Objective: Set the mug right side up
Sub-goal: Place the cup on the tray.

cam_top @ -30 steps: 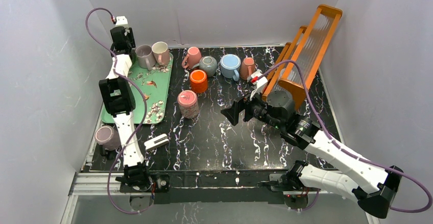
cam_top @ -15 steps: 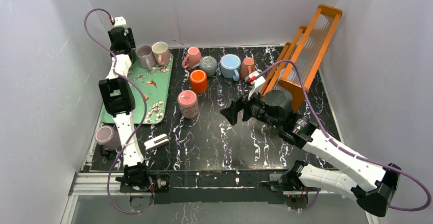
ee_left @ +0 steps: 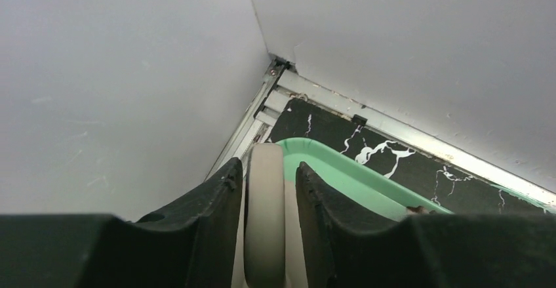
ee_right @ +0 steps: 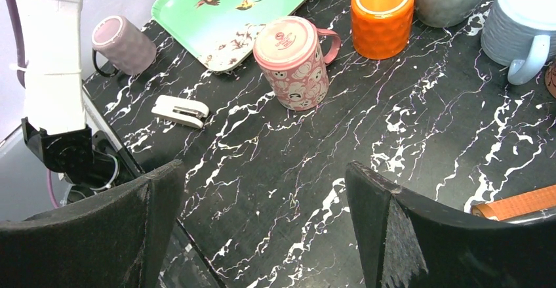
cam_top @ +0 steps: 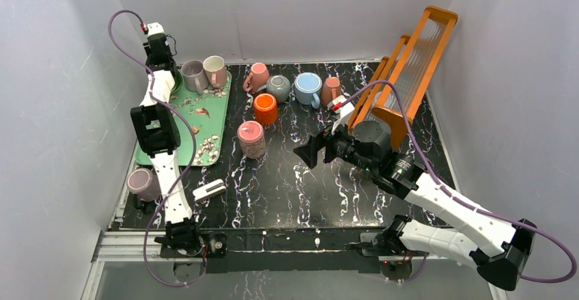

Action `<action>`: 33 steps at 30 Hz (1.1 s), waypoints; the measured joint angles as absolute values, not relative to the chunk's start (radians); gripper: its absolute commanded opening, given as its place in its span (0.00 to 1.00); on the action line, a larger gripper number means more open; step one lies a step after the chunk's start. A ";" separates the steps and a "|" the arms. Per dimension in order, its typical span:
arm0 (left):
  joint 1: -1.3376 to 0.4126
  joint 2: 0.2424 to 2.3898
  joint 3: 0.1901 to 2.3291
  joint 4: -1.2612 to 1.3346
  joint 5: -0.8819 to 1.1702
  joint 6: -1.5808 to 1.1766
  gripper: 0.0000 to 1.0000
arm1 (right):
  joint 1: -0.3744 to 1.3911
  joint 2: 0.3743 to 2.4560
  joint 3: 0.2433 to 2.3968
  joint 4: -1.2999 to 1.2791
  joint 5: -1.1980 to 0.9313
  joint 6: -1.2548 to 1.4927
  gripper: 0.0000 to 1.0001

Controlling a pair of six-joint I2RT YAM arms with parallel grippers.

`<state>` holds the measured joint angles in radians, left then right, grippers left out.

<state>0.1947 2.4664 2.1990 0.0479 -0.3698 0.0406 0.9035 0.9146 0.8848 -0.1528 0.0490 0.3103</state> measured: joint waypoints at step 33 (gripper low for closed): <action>0.226 2.262 2.123 -0.410 -0.277 -0.023 0.00 | 0.904 0.852 0.820 -0.131 0.046 0.319 0.99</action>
<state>0.2260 2.2623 2.1235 -0.4103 -0.2768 -0.0227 0.9035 0.8516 0.8200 -0.1314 0.0463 0.3187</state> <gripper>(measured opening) 0.188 0.985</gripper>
